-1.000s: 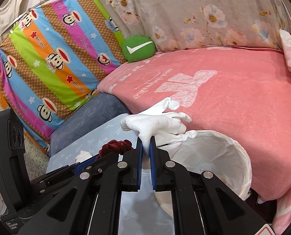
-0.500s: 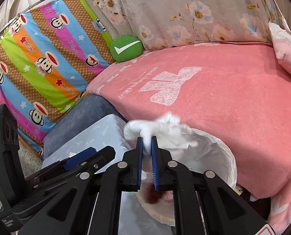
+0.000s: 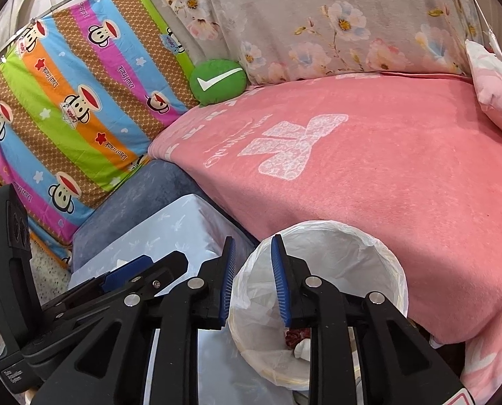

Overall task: Organize soft objects
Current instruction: 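Carry the scrunchie and glove to the white bin and open both tools, then move both tools back toward the remaining glove and hair tie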

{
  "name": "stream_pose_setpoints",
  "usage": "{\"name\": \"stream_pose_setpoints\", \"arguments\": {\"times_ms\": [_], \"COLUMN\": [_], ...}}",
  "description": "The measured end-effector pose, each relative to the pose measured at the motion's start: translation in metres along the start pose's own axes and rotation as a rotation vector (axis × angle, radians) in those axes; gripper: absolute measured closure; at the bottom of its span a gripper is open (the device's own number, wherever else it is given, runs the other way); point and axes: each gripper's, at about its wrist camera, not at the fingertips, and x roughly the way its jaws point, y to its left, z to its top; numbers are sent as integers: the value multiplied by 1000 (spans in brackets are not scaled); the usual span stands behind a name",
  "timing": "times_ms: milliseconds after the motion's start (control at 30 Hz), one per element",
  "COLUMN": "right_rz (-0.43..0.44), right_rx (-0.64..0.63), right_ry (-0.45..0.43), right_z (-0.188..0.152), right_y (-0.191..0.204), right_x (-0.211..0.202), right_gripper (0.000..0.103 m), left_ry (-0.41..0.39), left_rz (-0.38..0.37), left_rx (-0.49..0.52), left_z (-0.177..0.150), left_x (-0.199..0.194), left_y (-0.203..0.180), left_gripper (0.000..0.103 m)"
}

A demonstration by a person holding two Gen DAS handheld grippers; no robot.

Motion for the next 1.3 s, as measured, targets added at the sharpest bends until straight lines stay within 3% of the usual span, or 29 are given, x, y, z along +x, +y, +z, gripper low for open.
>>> {"name": "stream_pose_setpoints", "arguments": {"times_ms": [333, 867, 967, 1167, 1300], "right_rz": [22, 79, 87, 109, 120], "right_rx": [-31, -125, -143, -186, -208], "right_ry": [23, 86, 96, 126, 145], "right_z": [-4, -20, -25, -34, -41], "right_y": [21, 86, 100, 130, 148], "right_x": [9, 39, 45, 59, 69], "right_gripper": [79, 79, 73, 73, 73], "left_ry": [-6, -26, -27, -29, -34], "left_rz": [23, 88, 98, 120, 141], "left_rx": [-37, -141, -164, -216, -244], "left_z": [-4, -13, -16, -21, -25], "left_x": [-7, -24, -27, -33, -38], "left_y": [19, 81, 94, 122, 141], "left_gripper": [50, 45, 45, 45, 39]}}
